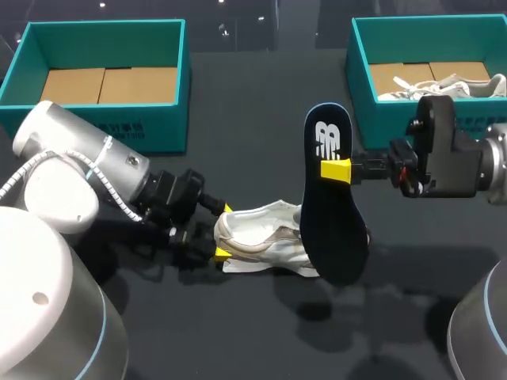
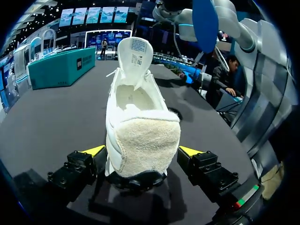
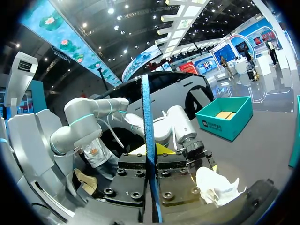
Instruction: Take the shoe out of the shoebox, open the shoe tongue, remove and reinsert the insole, then place the shoe into the shoebox
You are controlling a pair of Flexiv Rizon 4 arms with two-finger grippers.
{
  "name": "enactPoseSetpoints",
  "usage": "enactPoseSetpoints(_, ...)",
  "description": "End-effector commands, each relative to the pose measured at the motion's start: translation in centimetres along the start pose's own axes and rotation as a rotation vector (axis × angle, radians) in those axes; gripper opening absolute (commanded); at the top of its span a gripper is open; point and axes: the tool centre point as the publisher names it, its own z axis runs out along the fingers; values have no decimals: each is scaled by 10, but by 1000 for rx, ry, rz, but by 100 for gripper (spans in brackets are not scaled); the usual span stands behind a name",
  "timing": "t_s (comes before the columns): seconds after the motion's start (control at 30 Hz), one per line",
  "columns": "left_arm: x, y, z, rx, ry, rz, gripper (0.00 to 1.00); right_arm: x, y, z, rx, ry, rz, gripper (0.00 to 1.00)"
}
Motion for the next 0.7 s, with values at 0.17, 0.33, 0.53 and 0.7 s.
enactPoseSetpoints(0.17, -2, -1, -6, -44, -27, -6, 100, 0, 0, 2, 0, -2, 1, 0)
enactPoseSetpoints(0.33, -2, -3, -13, -157, -90, -11, 100, 0, 0, 2, 0, -2, 1, 0)
enactPoseSetpoints(0.53, 2, -4, -16, -246, -89, -20, 100, 0, 0, 2, 0, -2, 1, 0)
enactPoseSetpoints(0.7, 2, -5, -20, -295, -63, -41, 100, 0, 0, 2, 0, -2, 1, 0)
